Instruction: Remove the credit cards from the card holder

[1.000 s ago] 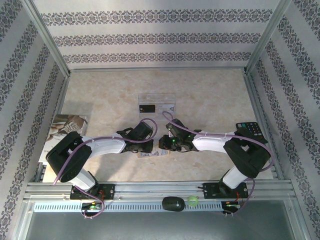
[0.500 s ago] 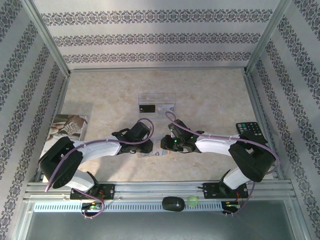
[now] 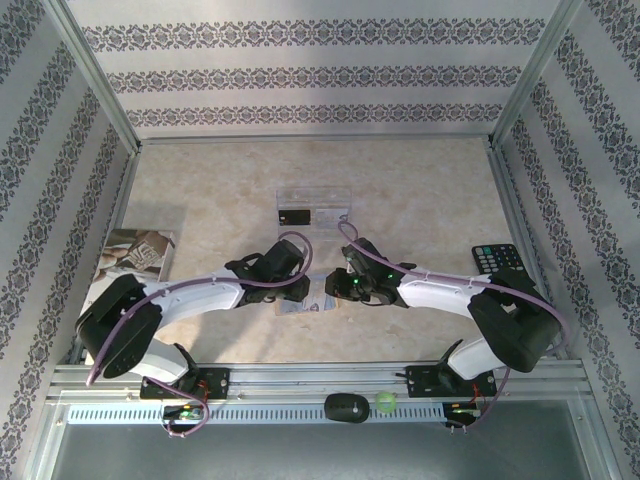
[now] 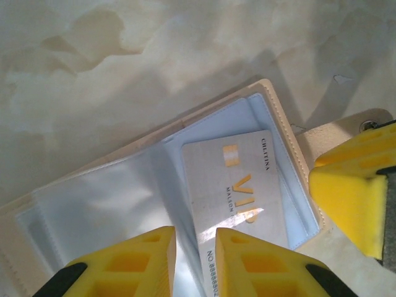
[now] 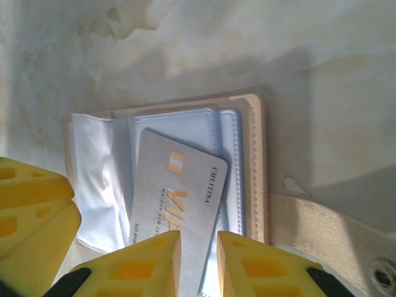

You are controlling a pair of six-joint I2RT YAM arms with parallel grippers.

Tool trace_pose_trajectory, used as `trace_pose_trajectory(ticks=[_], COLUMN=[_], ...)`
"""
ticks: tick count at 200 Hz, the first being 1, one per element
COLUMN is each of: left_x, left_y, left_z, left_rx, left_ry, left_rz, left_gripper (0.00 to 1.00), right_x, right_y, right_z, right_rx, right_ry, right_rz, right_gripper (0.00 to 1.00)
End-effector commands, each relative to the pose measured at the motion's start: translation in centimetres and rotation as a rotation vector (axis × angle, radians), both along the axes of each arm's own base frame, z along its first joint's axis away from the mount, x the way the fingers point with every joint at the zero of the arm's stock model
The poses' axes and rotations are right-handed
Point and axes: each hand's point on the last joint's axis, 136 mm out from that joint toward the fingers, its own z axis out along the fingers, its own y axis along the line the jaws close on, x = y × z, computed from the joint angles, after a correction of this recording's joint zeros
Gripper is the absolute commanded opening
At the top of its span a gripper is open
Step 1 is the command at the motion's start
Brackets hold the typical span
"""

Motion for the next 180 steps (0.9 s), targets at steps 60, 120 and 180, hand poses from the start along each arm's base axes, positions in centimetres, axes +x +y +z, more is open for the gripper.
trace_pose_trajectory(ticks=[60, 120, 180], left_x=[0.3, 0.0, -0.2], left_y=[-1.1, -2.2, -1.3], left_z=[-1.5, -0.7, -2.6], left_rx=[0.049, 0.003, 0.039], left_ry=[0.007, 0.007, 0.035], left_rz=[-0.055, -0.069, -0.025], left_gripper=[0.21, 0.2, 0.14], right_x=[-0.1, -0.1, -0.2], right_y=[0.3, 0.4, 0.8], right_z=[-0.3, -0.6, -1.0], right_rx=[0.027, 0.024, 0.035], right_ry=[0.013, 0.019, 0.037], right_rz=[0.016, 0.023, 0.029], right_gripper=[0.22, 0.22, 0.22])
